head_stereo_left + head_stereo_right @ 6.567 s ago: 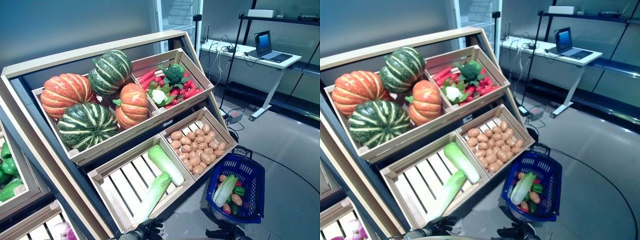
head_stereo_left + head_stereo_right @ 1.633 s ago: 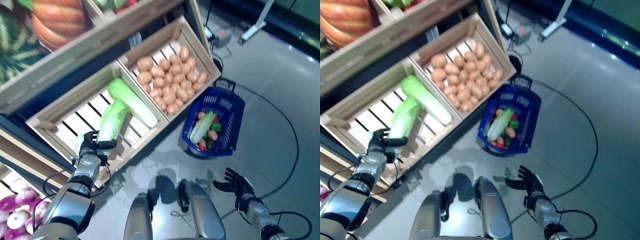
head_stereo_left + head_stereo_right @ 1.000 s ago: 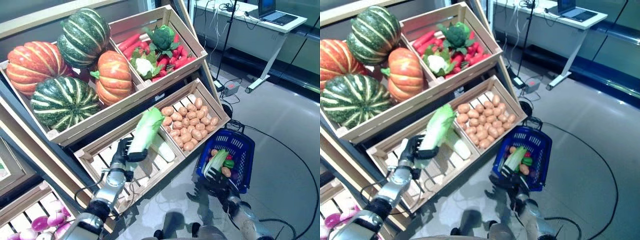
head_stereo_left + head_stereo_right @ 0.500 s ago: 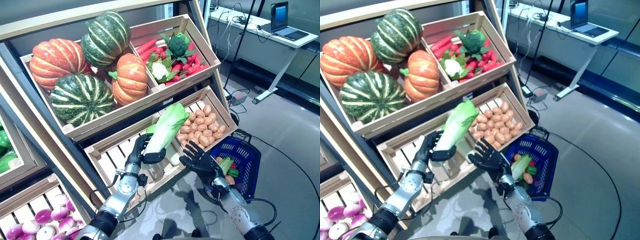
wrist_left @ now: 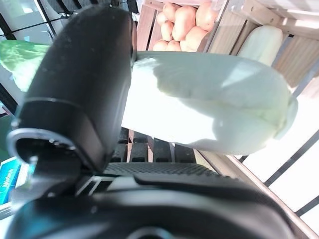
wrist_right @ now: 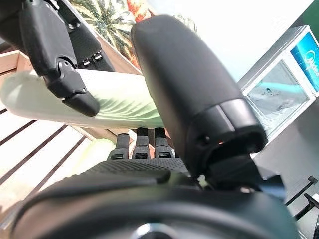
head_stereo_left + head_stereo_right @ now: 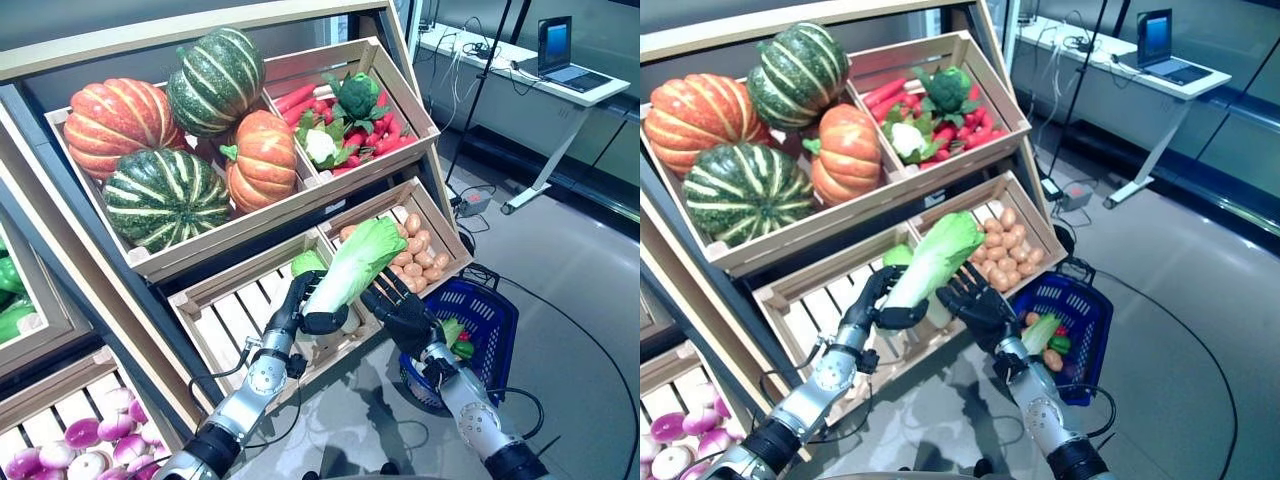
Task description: Put vegetables into the basket
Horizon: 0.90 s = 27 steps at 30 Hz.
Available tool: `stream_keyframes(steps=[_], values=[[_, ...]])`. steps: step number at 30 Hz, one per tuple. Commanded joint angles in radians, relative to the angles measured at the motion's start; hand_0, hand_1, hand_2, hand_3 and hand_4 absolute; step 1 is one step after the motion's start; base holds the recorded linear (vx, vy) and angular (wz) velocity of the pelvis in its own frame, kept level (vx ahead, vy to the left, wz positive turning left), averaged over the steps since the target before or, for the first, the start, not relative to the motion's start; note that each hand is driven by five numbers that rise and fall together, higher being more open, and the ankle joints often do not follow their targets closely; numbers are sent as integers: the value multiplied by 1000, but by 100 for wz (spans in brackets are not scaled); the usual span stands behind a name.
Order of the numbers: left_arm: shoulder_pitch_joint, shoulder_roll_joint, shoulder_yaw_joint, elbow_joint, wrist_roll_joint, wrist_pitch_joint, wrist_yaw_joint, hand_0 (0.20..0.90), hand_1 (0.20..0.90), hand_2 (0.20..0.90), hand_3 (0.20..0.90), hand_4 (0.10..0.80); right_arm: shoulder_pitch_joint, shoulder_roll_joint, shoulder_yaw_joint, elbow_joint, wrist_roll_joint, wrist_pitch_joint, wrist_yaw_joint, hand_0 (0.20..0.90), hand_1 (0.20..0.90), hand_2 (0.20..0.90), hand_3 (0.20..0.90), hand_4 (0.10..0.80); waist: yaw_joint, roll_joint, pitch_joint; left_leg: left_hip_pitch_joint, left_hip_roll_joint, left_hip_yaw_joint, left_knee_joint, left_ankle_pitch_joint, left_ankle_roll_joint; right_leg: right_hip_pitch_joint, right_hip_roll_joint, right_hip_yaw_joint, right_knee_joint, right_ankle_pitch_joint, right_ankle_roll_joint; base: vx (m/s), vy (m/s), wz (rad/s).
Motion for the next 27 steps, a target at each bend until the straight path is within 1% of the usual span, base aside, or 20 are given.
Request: stream_keyframes(steps=[1,12,18,23,27], values=[[-148,7,-82,-75,67,-151,-3,300,300,300,300,400,-140,70,3,-97,89,-109,59,900,900,900,900,800,1,-34,-60,-40,-22,4,1,6,13,-1,-43,-3,2,51,4,0,0,0],[-152,16,-128,-94,134,-162,-17,300,300,300,300,400,-174,82,-7,-105,132,-130,39,900,900,900,900,800,5,-34,-61,-33,-19,-2,1,0,14,6,-46,-3,2,46,6,0,0,0],[-157,18,-155,-91,151,-184,-19,300,300,300,300,400,-202,88,-17,-118,188,-144,51,900,900,900,900,800,7,-34,-58,-31,-18,-4,1,-2,13,10,-47,-5,2,43,6,0,0,0],[-165,28,-168,-105,208,-211,27,300,300,300,300,400,-221,88,-35,-127,194,-160,24,900,900,900,900,800,8,-34,-58,-29,-17,-5,1,-5,14,11,-48,-5,2,42,6,0,0,0],[-170,30,-173,-112,226,-237,52,300,300,300,300,400,-235,93,-49,-127,231,-166,23,900,900,900,900,800,8,-34,-58,-29,-15,-6,1,-7,13,12,-47,-5,2,40,5,0,0,0]])
